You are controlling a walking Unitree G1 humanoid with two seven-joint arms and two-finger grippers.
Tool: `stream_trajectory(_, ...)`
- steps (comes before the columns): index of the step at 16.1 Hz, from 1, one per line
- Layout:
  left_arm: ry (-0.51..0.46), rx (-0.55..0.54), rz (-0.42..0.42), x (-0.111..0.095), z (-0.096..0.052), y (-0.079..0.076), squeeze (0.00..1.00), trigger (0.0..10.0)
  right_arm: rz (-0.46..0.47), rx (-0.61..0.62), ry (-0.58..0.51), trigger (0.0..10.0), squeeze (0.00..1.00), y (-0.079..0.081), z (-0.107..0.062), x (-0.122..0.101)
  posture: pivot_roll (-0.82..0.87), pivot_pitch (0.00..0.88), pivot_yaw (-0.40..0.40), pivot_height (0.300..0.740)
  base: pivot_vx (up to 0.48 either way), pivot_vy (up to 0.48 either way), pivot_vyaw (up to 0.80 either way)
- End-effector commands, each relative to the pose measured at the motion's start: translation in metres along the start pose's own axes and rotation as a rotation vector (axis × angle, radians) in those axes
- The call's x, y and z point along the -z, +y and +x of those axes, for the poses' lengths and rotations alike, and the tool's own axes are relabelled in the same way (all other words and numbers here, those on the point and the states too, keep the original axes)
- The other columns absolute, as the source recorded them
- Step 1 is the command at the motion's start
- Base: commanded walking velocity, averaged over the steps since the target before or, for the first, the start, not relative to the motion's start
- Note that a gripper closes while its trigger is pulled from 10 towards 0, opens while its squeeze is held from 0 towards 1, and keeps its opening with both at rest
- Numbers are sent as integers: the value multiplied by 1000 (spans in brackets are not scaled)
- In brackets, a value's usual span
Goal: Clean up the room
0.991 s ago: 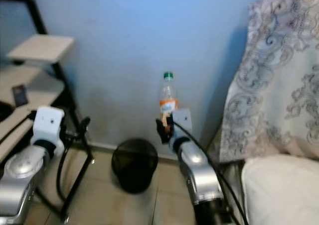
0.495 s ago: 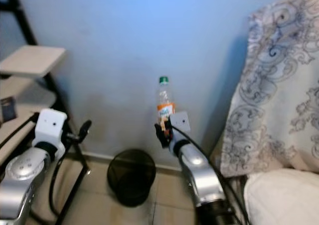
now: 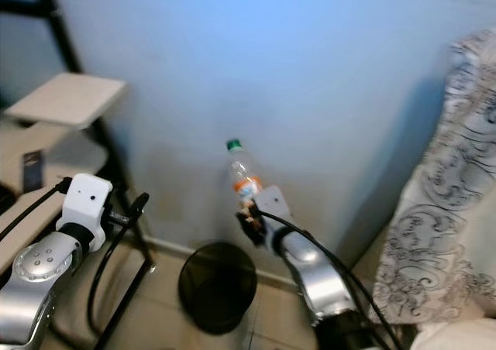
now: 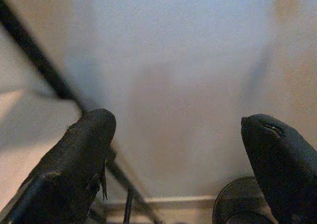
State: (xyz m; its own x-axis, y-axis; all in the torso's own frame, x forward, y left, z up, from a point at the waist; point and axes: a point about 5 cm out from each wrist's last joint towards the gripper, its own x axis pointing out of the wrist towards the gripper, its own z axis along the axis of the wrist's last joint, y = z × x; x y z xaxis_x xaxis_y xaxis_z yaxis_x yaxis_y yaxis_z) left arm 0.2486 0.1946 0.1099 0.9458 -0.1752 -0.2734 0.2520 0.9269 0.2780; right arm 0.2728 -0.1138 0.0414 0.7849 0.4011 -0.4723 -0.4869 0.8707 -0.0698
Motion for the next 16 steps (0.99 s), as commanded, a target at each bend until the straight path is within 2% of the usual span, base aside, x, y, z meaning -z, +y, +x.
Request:
stream_trajectory(1,-5,36,20,-2,0,-6,0,10000,-25,-5,21,10000,0,-3,0,4,104,0,-16,740,300,0,0)
stream_trajectory(3,3,41,35,0,-3,-6,0,10000,-51,-40,67,10000,0,-4,2,8,110,0,-24,740,257,0,0)
stream_trajectory(6,21,28,65,3,-5,-4,0,10000,-155,-83,121,10000,0,-6,9,15,118,0,-39,740,0,0,0)
stream_trajectory(11,72,154,71,10,-10,-13,0,10000,-213,-100,181,10000,0,-6,19,23,126,0,-51,740,0,0,0)
stream_trajectory(13,129,287,121,16,-18,-18,0,10000,-221,-80,212,10000,0,-4,29,27,158,0,-70,740,0,0,0)
stream_trajectory(14,172,385,171,21,-23,-20,0,10000,-221,-75,222,10000,0,1,36,27,159,0,-67,740,0,0,0)
stream_trajectory(15,186,406,181,23,-24,-19,0,10000,-222,-73,224,10000,0,2,38,26,154,0,-57,740,0,0,0)
stream_trajectory(16,239,467,214,32,-26,-17,0,10000,-208,-73,236,10000,0,8,42,25,142,0,-46,740,0,0,0)
